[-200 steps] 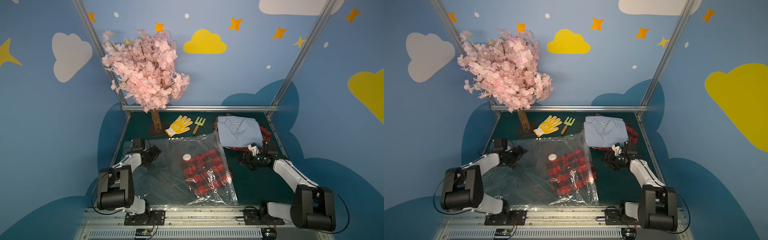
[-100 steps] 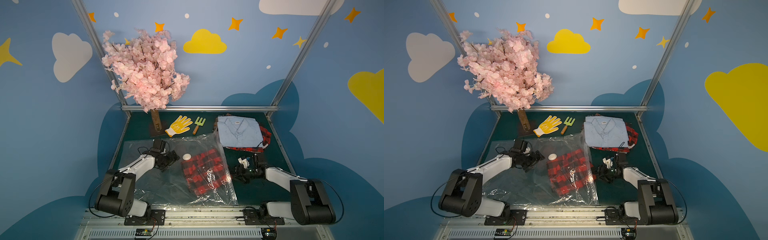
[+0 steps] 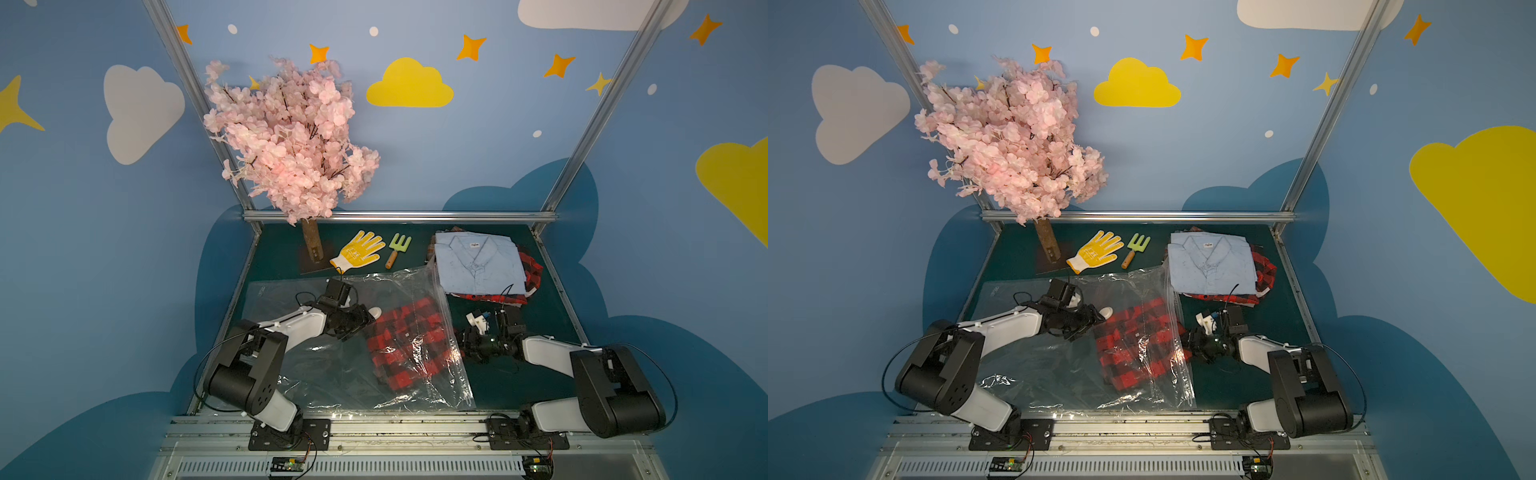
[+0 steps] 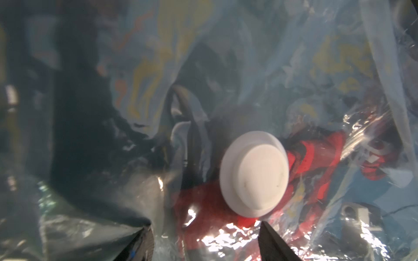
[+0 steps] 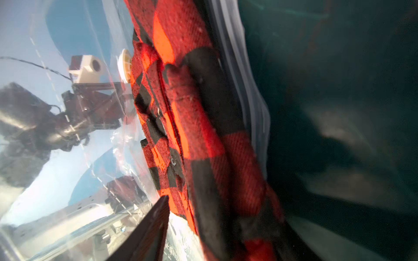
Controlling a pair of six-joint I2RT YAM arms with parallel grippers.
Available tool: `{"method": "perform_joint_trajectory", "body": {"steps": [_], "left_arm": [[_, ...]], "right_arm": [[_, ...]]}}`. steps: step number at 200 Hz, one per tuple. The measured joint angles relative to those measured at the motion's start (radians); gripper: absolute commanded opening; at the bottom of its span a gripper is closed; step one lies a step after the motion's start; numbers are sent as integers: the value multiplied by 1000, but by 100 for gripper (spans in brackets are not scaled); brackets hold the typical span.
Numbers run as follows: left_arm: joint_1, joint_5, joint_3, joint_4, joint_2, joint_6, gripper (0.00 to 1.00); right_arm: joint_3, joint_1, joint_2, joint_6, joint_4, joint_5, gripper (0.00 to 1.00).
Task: Take the shirt out of the vacuum bag
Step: Take out the shirt from the vacuum bag.
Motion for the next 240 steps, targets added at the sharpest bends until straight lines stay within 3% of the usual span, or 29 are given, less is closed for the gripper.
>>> {"method": "perform_joint_trajectory", "body": {"steps": [50,89,112,142,157,205,240], "left_arm": [[-12,14,11,53,31,-7,73],[-17,31,25,91,64,-14,70],[-27,32,31,112,77,-18,70],[-32,33,31,134,83,-23,70],[-32,35,31,140,87,-23,70],[-32,43,30,157,97,-23,70],[-32,59,26,179,105,-23,70]], "right_arm": [[35,48,-163,-21,-182,75,58],[44,80,-132,-23,-216,101,49],[44,95,-91,-20,-213,111,37],[48,101,-75,-15,-221,132,9],[60,105,-75,-19,-238,147,0],[95,104,-90,-58,-312,188,0],[119,90,-105,-80,-364,206,8]]}}
